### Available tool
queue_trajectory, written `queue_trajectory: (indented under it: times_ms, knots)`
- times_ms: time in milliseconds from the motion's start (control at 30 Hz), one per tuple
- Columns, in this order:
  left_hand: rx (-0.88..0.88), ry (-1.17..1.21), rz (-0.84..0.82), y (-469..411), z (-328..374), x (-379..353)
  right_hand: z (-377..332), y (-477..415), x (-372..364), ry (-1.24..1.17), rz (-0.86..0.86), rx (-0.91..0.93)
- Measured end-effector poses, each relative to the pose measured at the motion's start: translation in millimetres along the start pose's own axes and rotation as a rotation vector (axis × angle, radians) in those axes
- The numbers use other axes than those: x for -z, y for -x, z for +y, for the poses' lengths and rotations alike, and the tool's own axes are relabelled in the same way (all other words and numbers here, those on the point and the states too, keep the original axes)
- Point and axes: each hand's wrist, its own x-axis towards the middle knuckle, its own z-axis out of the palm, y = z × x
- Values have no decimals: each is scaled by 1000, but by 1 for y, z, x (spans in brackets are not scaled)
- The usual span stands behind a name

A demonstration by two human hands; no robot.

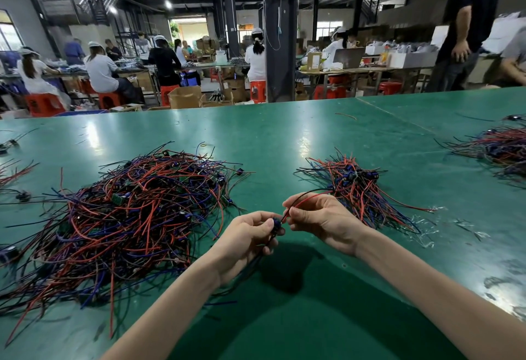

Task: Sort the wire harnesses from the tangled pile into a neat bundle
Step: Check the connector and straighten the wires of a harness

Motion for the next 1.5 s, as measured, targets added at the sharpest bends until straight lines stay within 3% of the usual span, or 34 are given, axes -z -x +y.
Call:
queue_trajectory:
  times_ms: [500, 1133, 1500]
  knots:
    - [7, 56, 44, -3, -2, 0, 8, -1, -8, 63, 68, -24]
    - [-69, -189, 108, -6, -12, -5, 12, -2, -11, 73, 108, 15]
    - [-42, -149, 147, -9, -12, 0, 11, -2, -13, 58, 173, 26]
